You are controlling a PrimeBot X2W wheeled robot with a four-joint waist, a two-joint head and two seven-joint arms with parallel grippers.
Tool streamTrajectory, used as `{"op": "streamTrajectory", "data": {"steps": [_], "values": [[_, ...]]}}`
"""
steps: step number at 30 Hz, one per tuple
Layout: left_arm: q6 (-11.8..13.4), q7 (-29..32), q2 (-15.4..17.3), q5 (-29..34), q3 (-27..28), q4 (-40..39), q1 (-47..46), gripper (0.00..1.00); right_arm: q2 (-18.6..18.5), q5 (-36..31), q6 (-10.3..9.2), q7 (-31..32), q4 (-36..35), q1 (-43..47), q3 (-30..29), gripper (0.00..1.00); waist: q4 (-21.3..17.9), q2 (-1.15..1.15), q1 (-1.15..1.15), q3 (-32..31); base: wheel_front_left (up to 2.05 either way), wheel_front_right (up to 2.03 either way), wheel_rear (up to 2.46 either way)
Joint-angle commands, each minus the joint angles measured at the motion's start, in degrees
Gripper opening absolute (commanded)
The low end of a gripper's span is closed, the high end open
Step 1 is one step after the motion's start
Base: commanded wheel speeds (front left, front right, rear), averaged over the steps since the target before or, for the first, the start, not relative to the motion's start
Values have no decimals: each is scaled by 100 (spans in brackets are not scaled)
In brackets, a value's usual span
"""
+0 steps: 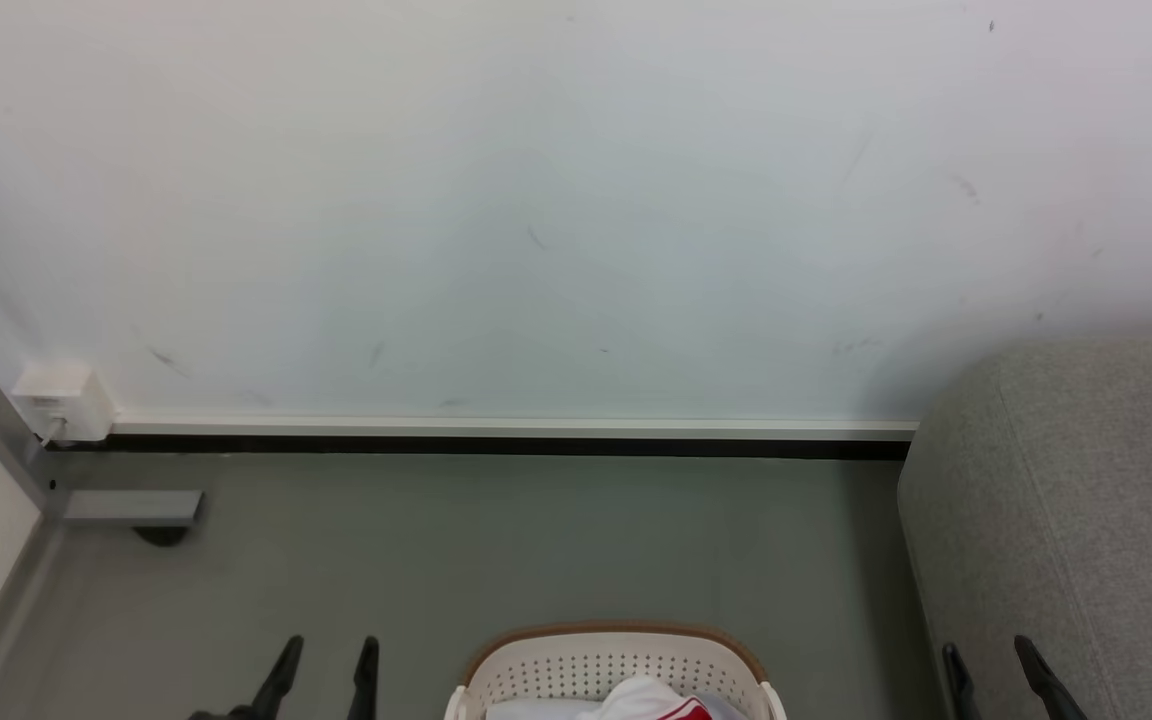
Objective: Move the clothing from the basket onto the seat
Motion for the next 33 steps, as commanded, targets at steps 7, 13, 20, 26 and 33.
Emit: {"op": "streamTrajectory", "data": {"steps": [7, 13, 20, 26, 33], "values": [[-395, -2, -337, 402, 416, 159, 131, 100, -58, -82, -14, -20, 112, -6, -25, 100, -6, 0, 1, -25, 0, 0, 0], [-632, -3, -543, 638, 700, 237, 163, 100, -78, -53, -14, -20, 109, 22, -9, 100, -43, 0, 1, -27, 0, 0, 0], [-818, -3, -707, 822, 839, 307, 118, 100, -87, -23, -14, -20, 77, -43, 44, 100, -110, 0, 1, 22, 0, 0, 0], [-949, -3, -802, 955, 705, 502, -116, 100, -146, -24, -14, -20, -27, -160, 58, 100, -330, 0, 1, 162, 0, 0, 0], [-1069, -2, -846, 1047, 174, 1165, -725, 100, -191, -101, -14, -19, -224, -330, 40, 100, -831, 0, 1, 510, 0, 0, 0]]}}
